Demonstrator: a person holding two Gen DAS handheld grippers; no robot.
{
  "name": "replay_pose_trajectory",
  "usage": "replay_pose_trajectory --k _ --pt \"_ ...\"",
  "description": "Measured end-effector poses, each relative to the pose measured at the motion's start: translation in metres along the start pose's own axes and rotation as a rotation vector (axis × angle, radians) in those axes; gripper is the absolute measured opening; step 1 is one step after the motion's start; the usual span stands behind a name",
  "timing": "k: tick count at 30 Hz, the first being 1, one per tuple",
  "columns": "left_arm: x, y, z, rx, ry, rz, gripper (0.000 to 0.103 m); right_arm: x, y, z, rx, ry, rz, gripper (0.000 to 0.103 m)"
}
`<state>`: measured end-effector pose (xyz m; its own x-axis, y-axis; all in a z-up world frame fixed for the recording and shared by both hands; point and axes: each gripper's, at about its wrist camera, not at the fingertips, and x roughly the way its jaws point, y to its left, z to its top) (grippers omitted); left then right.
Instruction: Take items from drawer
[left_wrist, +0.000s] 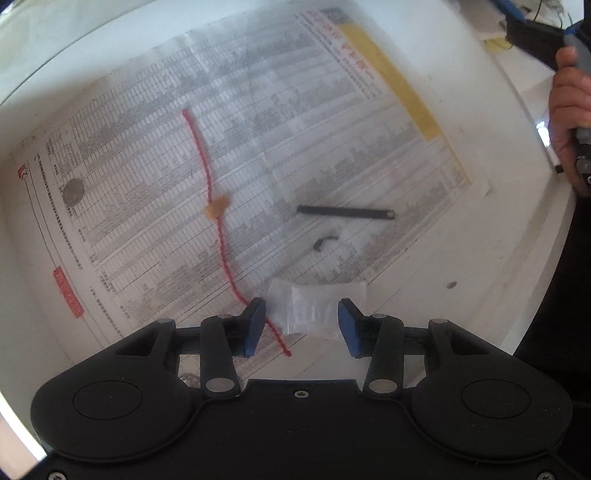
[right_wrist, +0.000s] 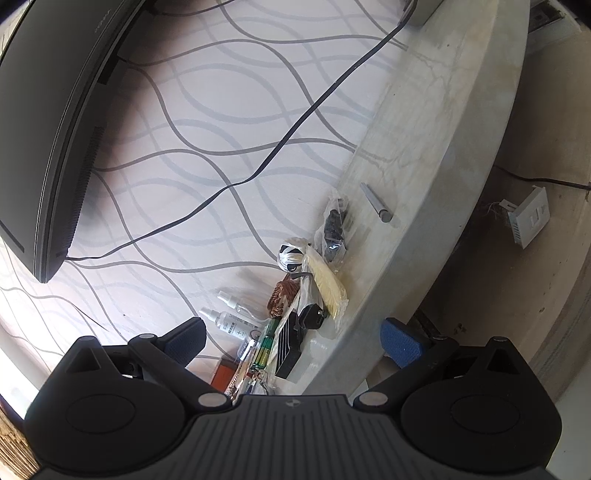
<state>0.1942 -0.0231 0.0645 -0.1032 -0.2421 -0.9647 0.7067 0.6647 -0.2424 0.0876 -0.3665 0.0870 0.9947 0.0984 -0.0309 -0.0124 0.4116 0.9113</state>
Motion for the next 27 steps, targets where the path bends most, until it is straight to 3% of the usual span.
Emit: replay_pose_trajectory --k 1,2,5,10,15,23,27 --pt "0.000 0.000 -0.001 -0.003 -0.002 -0.001 0.032 0.000 0.000 0.000 0.000 0.000 0.000 0.103" --pt "0.000 -0.001 -0.001 -0.009 -0.002 -0.001 0.015 0.000 0.000 0.000 -0.002 -0.001 -0.001 0.103" --pt "-0.001 -0.003 -0.003 -0.006 -0.005 -0.006 0.003 0.000 0.001 0.000 -0.003 -0.002 -0.002 0.103" --pt "-0.015 -0.007 -0.007 0.012 -0.044 0.012 0.000 -0.002 0.001 0.000 -0.002 -0.007 -0.003 0.103" --pt "-0.066 -0.005 -0.010 0.016 -0.133 0.056 0.000 -0.002 0.000 0.001 0.000 -0.006 -0.007 0.103" --pt "-0.159 0.009 -0.006 0.022 -0.256 0.361 0.000 -0.001 0.000 0.000 -0.003 0.000 -0.009 0.103" --pt "-0.182 0.015 0.012 0.075 -0.285 0.452 0.000 -0.002 -0.001 0.000 0.000 -0.003 -0.008 0.103"
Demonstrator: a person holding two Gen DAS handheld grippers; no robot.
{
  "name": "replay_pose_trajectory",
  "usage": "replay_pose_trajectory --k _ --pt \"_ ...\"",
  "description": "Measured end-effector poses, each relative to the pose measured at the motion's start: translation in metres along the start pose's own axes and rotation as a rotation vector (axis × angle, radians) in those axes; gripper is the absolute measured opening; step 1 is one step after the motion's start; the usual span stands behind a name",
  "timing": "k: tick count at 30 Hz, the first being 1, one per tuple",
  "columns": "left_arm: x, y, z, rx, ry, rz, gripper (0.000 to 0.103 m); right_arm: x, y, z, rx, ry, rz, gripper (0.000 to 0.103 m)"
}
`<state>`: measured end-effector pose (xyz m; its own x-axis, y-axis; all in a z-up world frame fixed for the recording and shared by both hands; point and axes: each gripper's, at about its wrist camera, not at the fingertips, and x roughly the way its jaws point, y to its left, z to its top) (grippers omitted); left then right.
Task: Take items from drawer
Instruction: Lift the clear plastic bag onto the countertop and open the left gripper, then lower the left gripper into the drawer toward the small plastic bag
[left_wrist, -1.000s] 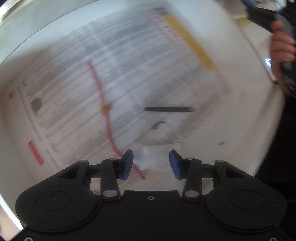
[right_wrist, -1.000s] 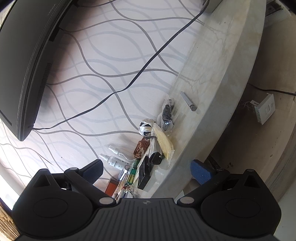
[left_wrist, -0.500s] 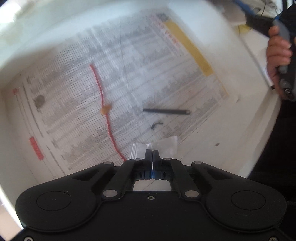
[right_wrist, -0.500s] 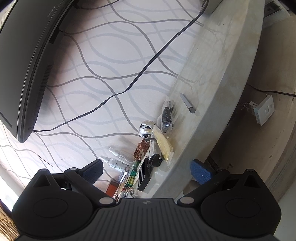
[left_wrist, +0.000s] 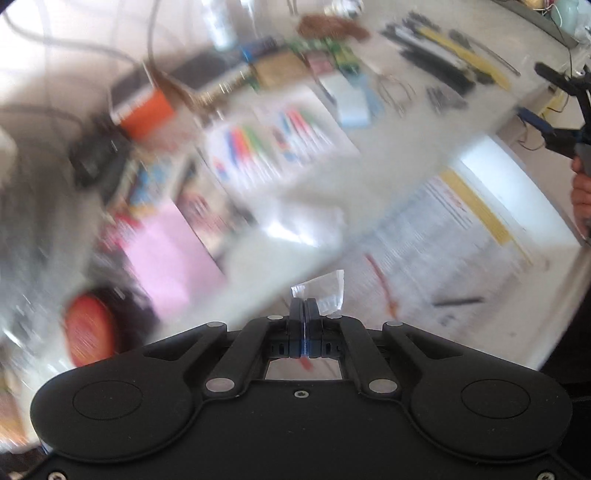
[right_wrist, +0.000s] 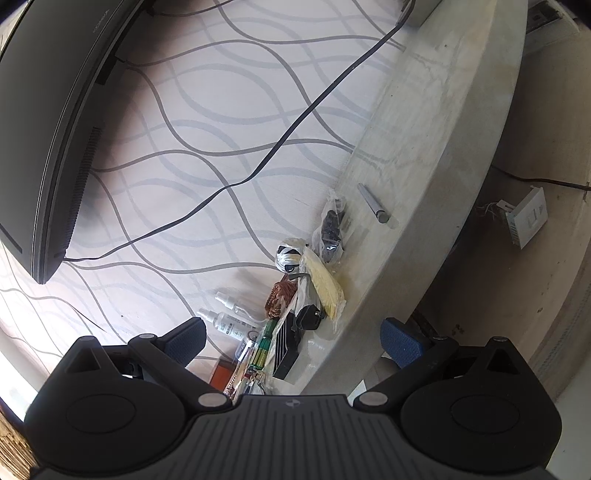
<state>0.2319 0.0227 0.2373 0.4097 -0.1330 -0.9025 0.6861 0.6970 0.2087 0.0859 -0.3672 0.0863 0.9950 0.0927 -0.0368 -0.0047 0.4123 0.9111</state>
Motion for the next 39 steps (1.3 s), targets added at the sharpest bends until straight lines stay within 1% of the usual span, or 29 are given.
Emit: replay_pose_trajectory --k 3,7,10,13,15,16,17,18,19,20,21,22,23,24,27,29,30,32,35,37,39 --pt "0.009 0.006 0.013 0.041 -0.010 0.032 0.001 -0.002 0.000 0.000 0.001 -0.005 0.003 0.103" --pt "0.033 0.018 0.017 0.060 0.033 0.055 0.001 -0.002 -0.001 0.001 0.010 -0.010 0.007 0.103" --pt "0.036 0.022 0.022 0.070 0.010 0.057 0.002 -0.001 -0.001 0.001 0.012 -0.005 0.008 0.103" --pt "0.034 0.020 0.024 0.072 -0.008 0.062 0.006 0.000 -0.001 0.001 0.010 0.000 0.010 0.103" --pt "0.033 0.014 0.023 0.091 -0.010 0.092 0.014 0.000 -0.001 0.001 0.011 0.000 0.010 0.103" --pt "0.032 0.012 0.020 0.093 -0.018 0.109 0.015 0.000 -0.001 0.001 0.012 0.000 0.010 0.103" --pt "0.028 0.011 0.018 0.084 -0.037 0.107 0.015 0.000 -0.001 0.001 0.012 0.000 0.010 0.103" --pt "0.023 0.011 0.014 0.071 -0.060 0.086 0.015 0.000 -0.001 0.001 0.012 0.000 0.011 0.103" --pt "0.017 0.012 0.009 0.059 -0.090 0.021 0.015 0.000 -0.001 0.001 0.012 -0.001 0.012 0.103" --pt "0.011 0.010 0.003 0.063 -0.107 -0.067 0.015 0.000 -0.002 0.001 0.011 -0.001 0.011 0.103" --pt "0.009 0.004 -0.004 0.074 -0.099 -0.152 0.015 0.001 -0.002 0.001 0.011 0.000 0.009 0.103" --pt "0.013 -0.006 -0.010 0.084 -0.067 -0.212 0.016 0.001 -0.002 0.001 0.010 0.002 0.007 0.103" --pt "0.021 -0.018 -0.015 0.080 -0.023 -0.253 0.019 0.002 -0.002 0.001 0.008 0.005 0.005 0.103" --pt "0.034 -0.028 -0.020 0.058 0.026 -0.293 0.025 0.002 -0.001 0.001 0.005 0.006 0.002 0.103" --pt "0.077 -0.053 -0.040 0.007 0.164 -0.415 0.026 0.003 0.000 0.001 0.000 0.005 -0.001 0.103" --pt "0.104 -0.061 -0.052 -0.012 0.223 -0.459 0.026 0.003 -0.001 0.001 0.006 0.006 0.003 0.103" --pt "0.114 -0.062 -0.056 -0.029 0.241 -0.476 0.026 0.003 -0.001 0.001 0.008 0.006 0.004 0.103" --pt "0.127 -0.061 -0.061 -0.060 0.247 -0.499 0.026 0.003 -0.001 0.001 0.011 0.007 0.006 0.103" --pt "0.137 -0.062 -0.062 -0.072 0.240 -0.502 0.026 0.003 0.000 0.001 0.006 0.010 0.009 0.103" --pt "0.142 -0.067 -0.062 -0.062 0.242 -0.496 0.027 0.003 -0.001 0.001 0.007 0.008 0.011 0.103" --pt "0.146 -0.074 -0.062 -0.045 0.248 -0.484 0.030 0.002 -0.001 0.001 0.011 0.006 0.012 0.103"
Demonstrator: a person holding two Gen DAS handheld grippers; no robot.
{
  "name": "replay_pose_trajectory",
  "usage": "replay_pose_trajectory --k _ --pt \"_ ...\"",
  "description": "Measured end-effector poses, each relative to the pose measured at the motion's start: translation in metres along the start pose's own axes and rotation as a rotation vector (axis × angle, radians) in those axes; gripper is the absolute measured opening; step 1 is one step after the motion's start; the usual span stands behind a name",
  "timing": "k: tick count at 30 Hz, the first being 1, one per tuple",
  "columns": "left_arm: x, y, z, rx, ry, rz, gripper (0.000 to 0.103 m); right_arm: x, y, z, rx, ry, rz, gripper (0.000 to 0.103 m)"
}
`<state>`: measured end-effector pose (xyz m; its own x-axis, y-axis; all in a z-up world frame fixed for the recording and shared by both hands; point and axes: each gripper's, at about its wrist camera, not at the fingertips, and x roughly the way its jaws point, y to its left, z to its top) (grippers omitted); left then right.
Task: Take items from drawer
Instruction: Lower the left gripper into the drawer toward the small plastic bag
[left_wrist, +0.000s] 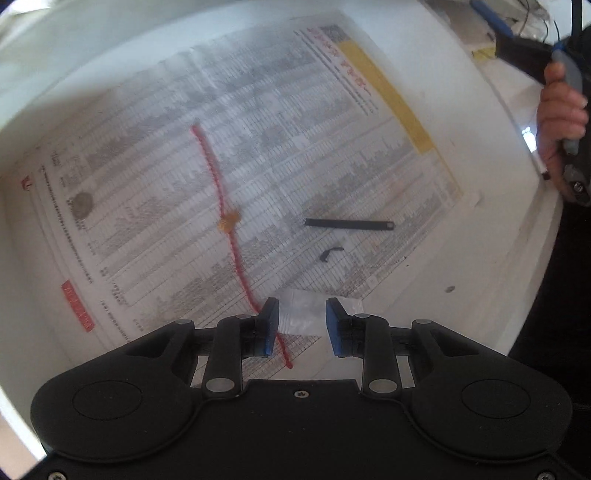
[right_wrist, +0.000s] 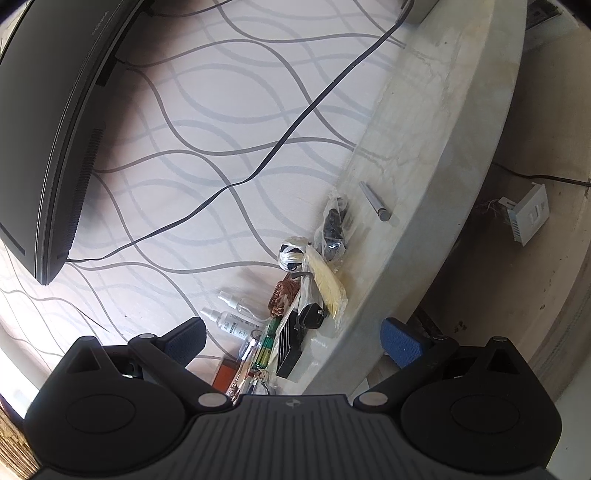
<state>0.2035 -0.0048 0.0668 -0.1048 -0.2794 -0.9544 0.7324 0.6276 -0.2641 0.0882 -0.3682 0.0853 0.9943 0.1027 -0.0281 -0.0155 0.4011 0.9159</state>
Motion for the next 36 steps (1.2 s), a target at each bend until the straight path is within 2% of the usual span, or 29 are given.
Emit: replay_pose_trajectory --k 3,5,7,8,9,11,14,20,22,23,25,26,32,34,36 --pt "0.003 -0.012 -0.001 0.033 -0.003 0.034 0.038 0.000 0.000 0.000 -0.001 0.000 0.001 0.103" --pt "0.005 -0.021 -0.002 0.065 0.001 0.063 0.040 0.000 0.000 0.000 -0.001 0.001 0.001 0.103" --pt "0.007 -0.024 -0.002 0.067 0.003 0.083 0.038 0.001 0.000 0.000 -0.002 0.001 0.002 0.103" --pt "0.007 -0.024 -0.002 0.060 0.006 0.086 0.029 0.000 0.000 0.000 -0.001 0.000 0.002 0.103" --pt "0.008 -0.023 -0.002 0.050 0.009 0.084 0.007 0.000 0.000 0.000 0.000 -0.002 0.003 0.103" --pt "0.008 -0.021 -0.003 0.019 0.006 0.058 0.000 0.000 0.000 0.000 0.001 -0.005 0.004 0.103" --pt "0.008 -0.031 -0.006 0.063 -0.011 0.103 0.000 -0.001 -0.001 0.000 0.004 -0.008 0.006 0.103" --pt "-0.003 -0.028 -0.008 0.014 -0.052 0.090 0.000 -0.004 -0.002 -0.006 0.010 -0.019 0.005 0.103" --pt "-0.007 -0.028 -0.006 0.007 -0.076 0.087 0.003 -0.003 -0.002 -0.006 0.011 -0.015 0.006 0.103" --pt "-0.006 -0.032 -0.006 0.038 -0.075 0.098 0.012 -0.003 -0.002 -0.006 0.011 -0.014 0.006 0.103" --pt "-0.004 -0.041 -0.006 0.136 -0.056 0.110 0.036 -0.003 -0.002 -0.006 0.011 -0.015 0.007 0.103" --pt "-0.003 -0.044 -0.007 0.181 -0.046 0.112 0.053 -0.004 -0.002 -0.006 0.011 -0.015 0.008 0.103" --pt "-0.009 -0.037 0.001 0.410 -0.012 0.071 0.054 -0.003 -0.002 -0.007 0.010 -0.012 0.007 0.103" --pt "-0.003 -0.032 0.008 0.400 0.034 0.042 0.050 -0.004 -0.002 -0.007 0.010 -0.015 0.006 0.103" --pt "0.004 -0.026 0.015 0.371 0.076 0.013 0.040 -0.004 -0.002 -0.007 0.011 -0.019 0.005 0.103"
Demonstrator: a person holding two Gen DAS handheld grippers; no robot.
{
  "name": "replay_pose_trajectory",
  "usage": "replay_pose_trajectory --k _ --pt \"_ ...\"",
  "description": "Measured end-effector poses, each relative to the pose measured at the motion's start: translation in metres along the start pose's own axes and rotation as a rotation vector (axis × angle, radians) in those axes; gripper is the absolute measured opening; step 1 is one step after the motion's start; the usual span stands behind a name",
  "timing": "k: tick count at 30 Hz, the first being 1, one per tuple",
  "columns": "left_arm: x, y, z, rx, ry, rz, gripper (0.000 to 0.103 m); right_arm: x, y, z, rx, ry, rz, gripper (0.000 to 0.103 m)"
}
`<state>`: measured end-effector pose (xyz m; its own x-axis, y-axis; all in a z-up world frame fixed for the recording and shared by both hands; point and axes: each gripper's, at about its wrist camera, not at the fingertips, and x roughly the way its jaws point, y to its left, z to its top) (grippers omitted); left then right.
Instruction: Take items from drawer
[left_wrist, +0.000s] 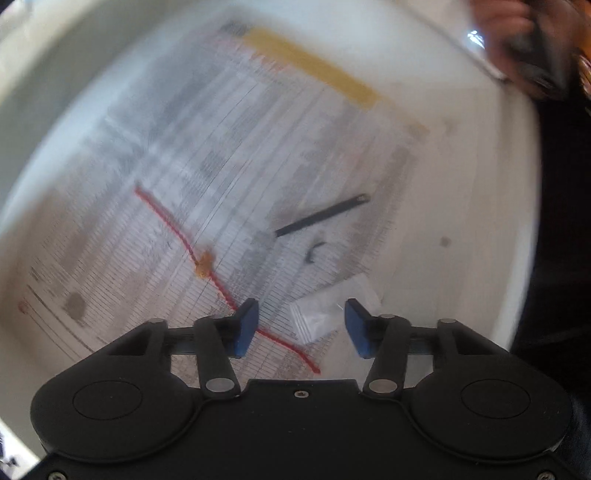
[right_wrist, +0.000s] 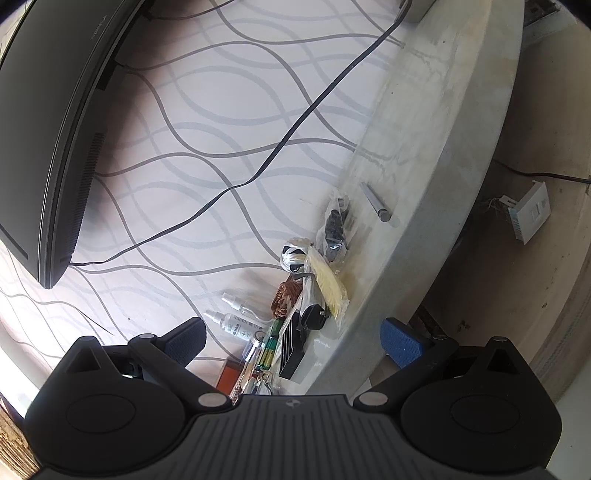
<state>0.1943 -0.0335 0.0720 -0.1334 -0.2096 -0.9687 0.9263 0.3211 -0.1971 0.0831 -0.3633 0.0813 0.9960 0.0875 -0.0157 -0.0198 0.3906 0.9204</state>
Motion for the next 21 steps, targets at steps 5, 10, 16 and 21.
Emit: replay_pose_trajectory --k 5,10,16,21 --pt "0.002 -0.017 0.005 0.190 0.006 -0.055 0.035 0.000 -0.002 0.000 0.014 -0.003 -0.002 0.103" --pt "0.008 -0.016 0.011 0.366 0.088 -0.102 0.038 0.003 -0.002 0.000 0.017 0.005 -0.010 0.103" --pt "0.007 -0.022 0.005 0.547 0.081 -0.066 0.020 0.003 -0.002 0.000 0.023 0.004 -0.006 0.103" --pt "0.006 -0.041 -0.009 0.657 0.057 0.053 0.000 0.003 -0.002 0.000 0.026 0.004 -0.005 0.103"
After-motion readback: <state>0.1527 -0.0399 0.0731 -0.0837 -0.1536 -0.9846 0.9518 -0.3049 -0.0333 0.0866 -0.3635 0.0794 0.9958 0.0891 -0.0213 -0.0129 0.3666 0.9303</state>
